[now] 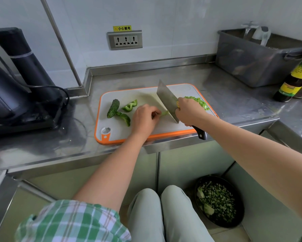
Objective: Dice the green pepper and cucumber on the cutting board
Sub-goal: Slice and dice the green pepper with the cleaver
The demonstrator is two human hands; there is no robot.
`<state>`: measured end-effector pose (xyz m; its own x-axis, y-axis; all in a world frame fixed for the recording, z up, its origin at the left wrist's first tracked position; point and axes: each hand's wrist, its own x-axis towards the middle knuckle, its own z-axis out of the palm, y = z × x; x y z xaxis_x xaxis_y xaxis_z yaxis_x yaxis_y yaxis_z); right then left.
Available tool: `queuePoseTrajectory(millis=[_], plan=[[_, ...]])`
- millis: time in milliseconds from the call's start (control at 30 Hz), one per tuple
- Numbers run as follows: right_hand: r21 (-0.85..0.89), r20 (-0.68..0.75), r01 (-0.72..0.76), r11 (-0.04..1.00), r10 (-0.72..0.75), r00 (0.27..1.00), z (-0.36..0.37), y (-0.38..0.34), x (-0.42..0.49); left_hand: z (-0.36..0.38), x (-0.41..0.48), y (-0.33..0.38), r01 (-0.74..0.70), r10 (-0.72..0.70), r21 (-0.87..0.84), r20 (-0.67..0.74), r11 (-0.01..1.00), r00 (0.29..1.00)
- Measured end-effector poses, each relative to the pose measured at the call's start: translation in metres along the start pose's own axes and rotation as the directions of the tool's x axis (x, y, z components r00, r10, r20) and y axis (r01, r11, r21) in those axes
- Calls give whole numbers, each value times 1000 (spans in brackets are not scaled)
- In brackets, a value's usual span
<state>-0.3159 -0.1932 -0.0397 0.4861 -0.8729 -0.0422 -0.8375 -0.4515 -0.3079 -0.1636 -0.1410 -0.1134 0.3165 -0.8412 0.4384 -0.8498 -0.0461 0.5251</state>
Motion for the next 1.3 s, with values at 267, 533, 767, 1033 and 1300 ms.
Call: queuePoseTrajectory(millis=[267, 533, 767, 1033, 1300], plan=[[16, 47, 7, 1000, -8, 999, -13, -6, -4, 1, -1, -1, 2, -2, -4, -2, 1000, 1000], [1, -9, -21, 1000, 21, 1000, 3, -9, -1, -1, -2, 0, 0, 0, -30, 5, 1000, 1000], [63, 52, -31, 998, 28, 998, -14, -8, -6, -1, -2, 0, 6, -6, -34, 1, 999, 1000], [47, 14, -21, 999, 20, 1000, 2, -8, -4, -2, -3, 0, 15, -15, -45, 2, 999, 1000], [77, 67, -13, 997, 8, 998, -6, -8, -5, -3, -3, 0, 15, -15, -49, 15, 999, 1000]])
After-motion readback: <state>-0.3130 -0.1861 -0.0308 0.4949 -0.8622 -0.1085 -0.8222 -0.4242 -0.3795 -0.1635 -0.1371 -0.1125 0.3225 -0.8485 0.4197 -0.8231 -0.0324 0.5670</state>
